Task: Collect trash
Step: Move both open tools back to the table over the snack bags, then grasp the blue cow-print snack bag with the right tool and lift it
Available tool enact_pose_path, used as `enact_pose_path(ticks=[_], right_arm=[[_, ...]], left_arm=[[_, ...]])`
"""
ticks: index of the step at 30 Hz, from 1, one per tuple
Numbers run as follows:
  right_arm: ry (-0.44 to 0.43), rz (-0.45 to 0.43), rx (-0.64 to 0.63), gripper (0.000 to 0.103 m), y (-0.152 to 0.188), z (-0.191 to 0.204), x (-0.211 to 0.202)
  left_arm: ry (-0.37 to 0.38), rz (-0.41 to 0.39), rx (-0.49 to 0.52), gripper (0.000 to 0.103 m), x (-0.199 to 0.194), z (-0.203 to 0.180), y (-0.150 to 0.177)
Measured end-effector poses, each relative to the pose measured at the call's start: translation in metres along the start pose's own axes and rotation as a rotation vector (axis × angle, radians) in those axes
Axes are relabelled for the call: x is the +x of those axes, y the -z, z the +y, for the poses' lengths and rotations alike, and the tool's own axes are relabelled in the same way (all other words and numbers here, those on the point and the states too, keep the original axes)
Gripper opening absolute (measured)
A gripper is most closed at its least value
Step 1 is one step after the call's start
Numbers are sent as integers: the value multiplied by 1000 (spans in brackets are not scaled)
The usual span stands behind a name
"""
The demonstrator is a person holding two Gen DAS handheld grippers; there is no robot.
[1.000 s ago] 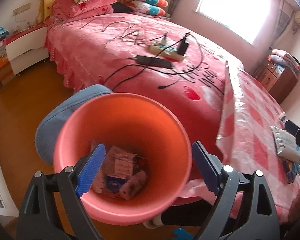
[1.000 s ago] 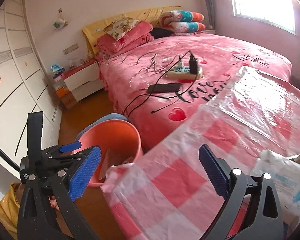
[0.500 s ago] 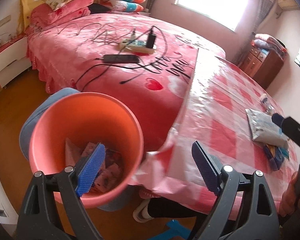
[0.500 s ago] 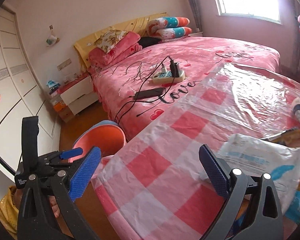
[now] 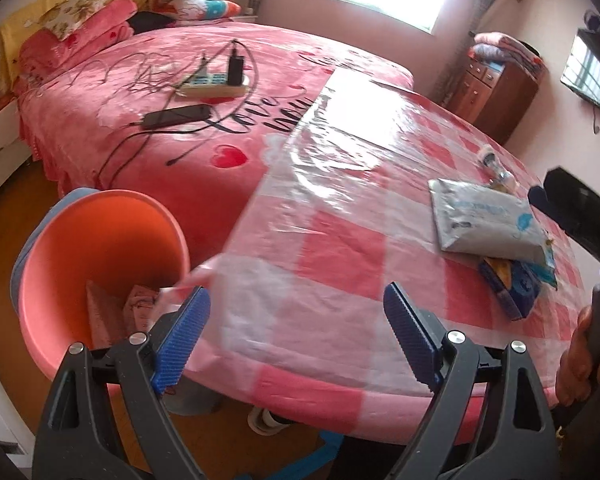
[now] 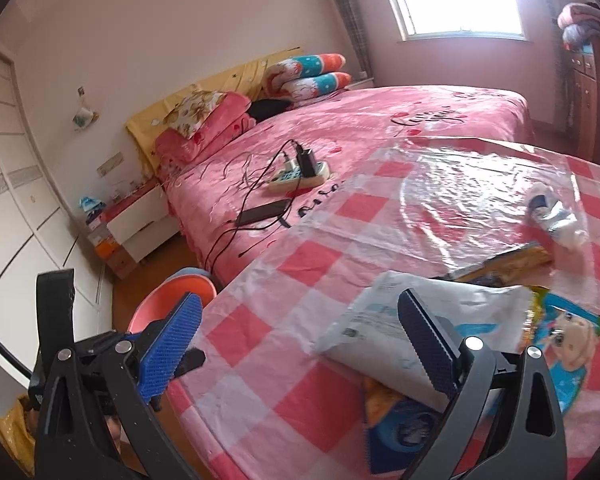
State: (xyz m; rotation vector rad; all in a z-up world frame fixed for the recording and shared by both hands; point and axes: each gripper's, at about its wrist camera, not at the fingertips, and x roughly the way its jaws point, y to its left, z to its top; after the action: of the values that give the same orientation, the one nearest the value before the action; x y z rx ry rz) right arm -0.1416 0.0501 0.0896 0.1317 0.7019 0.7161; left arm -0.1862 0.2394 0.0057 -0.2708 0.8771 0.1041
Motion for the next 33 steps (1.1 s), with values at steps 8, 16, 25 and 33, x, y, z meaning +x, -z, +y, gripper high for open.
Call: enact_pose_path(ticks=[8, 16, 25, 33], right_arm=[[39, -47, 53, 97, -5, -33, -22], [93, -109, 157, 97, -10, -81, -52], [152, -150, 353, 97, -4, -158, -80], [158, -141, 428, 97, 1, -192, -89]], left_arm=[[30, 20, 62, 89, 5, -36, 0], [89, 59, 124, 89, 8, -79, 7], [251, 134, 144, 89, 14, -135, 14], [408, 177, -44, 89, 30, -146, -6]])
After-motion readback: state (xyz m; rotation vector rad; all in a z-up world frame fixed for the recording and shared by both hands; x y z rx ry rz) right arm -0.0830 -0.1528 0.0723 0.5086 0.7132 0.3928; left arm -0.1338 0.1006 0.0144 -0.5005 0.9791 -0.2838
